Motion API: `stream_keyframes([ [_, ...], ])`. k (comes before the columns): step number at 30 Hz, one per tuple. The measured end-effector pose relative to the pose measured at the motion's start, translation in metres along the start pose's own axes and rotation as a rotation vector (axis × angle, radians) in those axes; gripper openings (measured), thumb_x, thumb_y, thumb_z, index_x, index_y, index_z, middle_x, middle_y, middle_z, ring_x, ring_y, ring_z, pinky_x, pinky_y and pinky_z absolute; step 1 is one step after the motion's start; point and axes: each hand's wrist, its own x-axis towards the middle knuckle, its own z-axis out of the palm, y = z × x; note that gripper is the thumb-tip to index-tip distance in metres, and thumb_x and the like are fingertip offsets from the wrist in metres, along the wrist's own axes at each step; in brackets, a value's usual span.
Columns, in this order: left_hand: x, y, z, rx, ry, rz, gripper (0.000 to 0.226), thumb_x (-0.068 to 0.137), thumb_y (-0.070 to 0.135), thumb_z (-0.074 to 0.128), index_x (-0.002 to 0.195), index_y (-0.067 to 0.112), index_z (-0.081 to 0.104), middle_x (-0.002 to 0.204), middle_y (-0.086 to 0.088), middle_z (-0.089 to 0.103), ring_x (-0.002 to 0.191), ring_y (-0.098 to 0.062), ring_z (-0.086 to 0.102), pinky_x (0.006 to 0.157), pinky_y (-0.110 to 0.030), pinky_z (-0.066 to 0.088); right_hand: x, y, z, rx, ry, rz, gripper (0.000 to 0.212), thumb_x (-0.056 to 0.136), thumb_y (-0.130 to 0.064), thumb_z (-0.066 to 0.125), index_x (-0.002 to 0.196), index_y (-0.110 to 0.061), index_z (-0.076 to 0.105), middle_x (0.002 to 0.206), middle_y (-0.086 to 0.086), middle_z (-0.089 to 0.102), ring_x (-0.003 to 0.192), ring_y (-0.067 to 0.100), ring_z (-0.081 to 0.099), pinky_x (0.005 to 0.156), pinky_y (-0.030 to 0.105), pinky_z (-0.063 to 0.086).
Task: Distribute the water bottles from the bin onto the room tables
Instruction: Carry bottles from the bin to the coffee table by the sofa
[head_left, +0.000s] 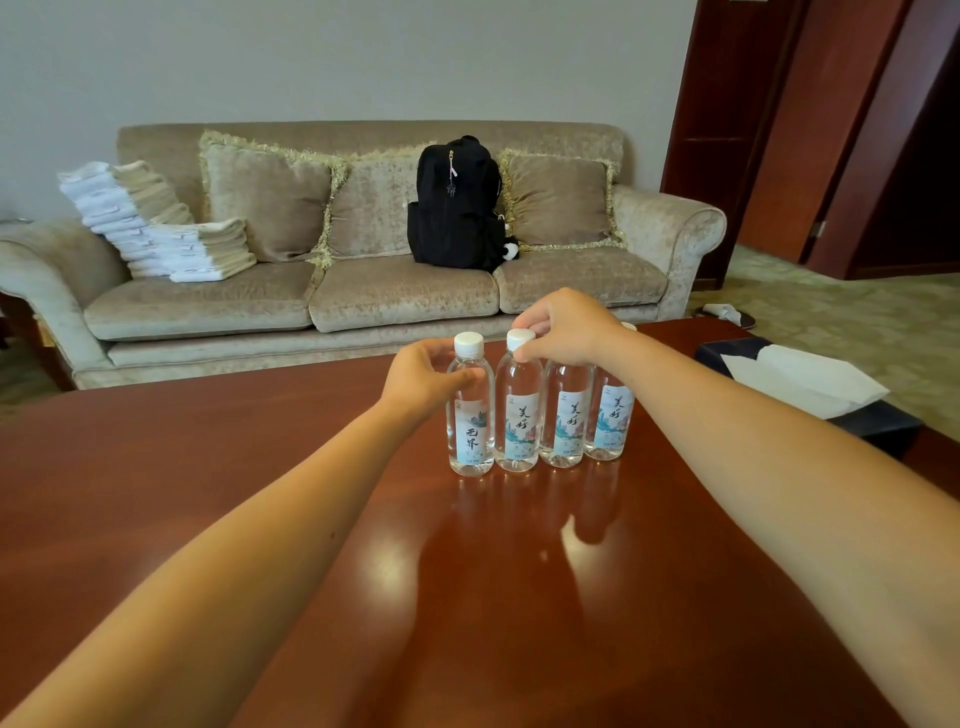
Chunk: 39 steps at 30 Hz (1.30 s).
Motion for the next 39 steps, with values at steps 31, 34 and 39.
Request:
stream_keyframes([
  [31,-0.145,-0.050,-0.001,0.458,-0.039,0.084,0.076,0.088,0.051,0.063,0.152,0.038,0.024,0.155,0.004,0.028,0.143,-0.019,0.029,0.116,-0.047,0.028,-0.145,0.009,0.113,-0.189,0.170,-0.087,0.085,0.091,-0.051,0.056,0.157,-0.039,0.004,0.165,-0.007,-0.018,0.150,0.017,-0.024,0.122,0.046,-0.012],
  [34,-0.166,-0.065,0.007,0.640,-0.110,0.045,0.077,0.090,0.059,0.055,0.153,0.041,0.016,0.161,0.003,0.016,0.151,-0.020,0.008,0.119,-0.056,0.010,-0.163,0.019,0.136,-0.252,0.054,0.014,0.084,0.092,-0.060,0.050,0.157,-0.040,-0.001,0.165,-0.002,-0.019,0.150,0.026,-0.024,0.119,0.050,-0.014],
  [39,-0.187,-0.080,0.017,0.791,-0.185,-0.006,0.071,0.092,0.067,0.039,0.153,0.043,0.012,0.164,0.003,0.012,0.152,-0.021,-0.004,0.119,-0.055,-0.003,-0.177,0.032,0.155,-0.308,-0.069,0.094,0.081,0.093,-0.066,0.041,0.157,-0.040,0.000,0.167,0.000,-0.009,0.152,0.027,-0.016,0.120,0.054,-0.010],
])
